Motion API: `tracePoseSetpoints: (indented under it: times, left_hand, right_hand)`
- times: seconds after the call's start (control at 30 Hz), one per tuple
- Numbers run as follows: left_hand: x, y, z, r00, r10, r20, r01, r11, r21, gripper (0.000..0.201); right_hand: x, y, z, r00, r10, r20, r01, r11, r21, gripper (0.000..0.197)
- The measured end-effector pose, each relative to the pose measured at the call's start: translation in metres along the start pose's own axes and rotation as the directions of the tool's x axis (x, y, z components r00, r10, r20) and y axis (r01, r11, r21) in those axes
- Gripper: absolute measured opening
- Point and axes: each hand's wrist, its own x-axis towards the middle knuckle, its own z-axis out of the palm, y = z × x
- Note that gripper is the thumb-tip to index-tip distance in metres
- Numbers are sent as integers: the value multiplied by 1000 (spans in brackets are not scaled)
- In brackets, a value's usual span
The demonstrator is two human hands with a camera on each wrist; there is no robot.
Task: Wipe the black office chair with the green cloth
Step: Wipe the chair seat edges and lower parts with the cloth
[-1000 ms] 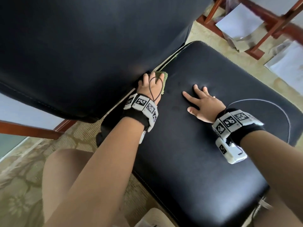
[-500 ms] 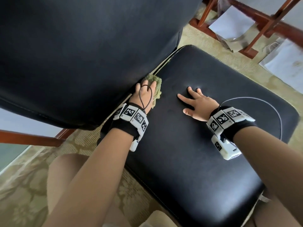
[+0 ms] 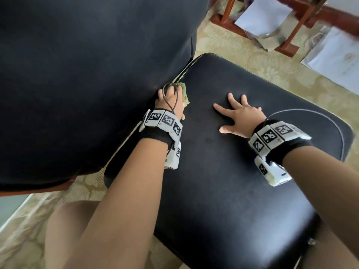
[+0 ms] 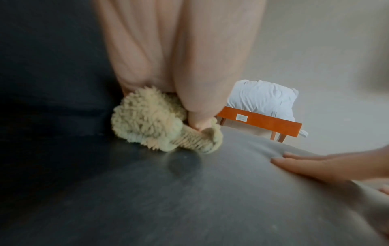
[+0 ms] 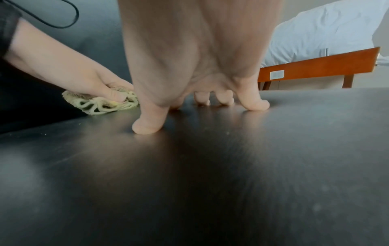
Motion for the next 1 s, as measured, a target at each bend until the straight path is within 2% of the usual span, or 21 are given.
tracePoseSetpoints:
  times: [0.1,0.23,0.4,0.5,0.77,1.0]
  left_hand:
    - [2,10,-2,997,-59,-48,55,995,-86,57]
    - [-10,16,-1,987,-162,-21,148,942,-302,54]
    - [-22,5,14,985,-141,-97,101,936,-338,55]
    - [-28,-1,13,986,-133,-101,83,917,-389,54]
    - [-2,39,7,956,-270,-113,219,916,-335,51]
    - [26,62,-8,955,-281,-96,239,918,-315,48]
  right_hand:
    - [3,2,1,1000,-8,14,8,1000,5,71]
    - [3,2,2,1000,-9,12,9,1000,8,70]
    - [1,2,0,1000,-13,22,12,1000,25,70]
    - [0,3,0,1000,-16,18,16,999,29,69]
    - [0,3,2,1000,-15,23,15,1000,6,69]
    - [2,4,1,999,-14,43,14,1000,2,69]
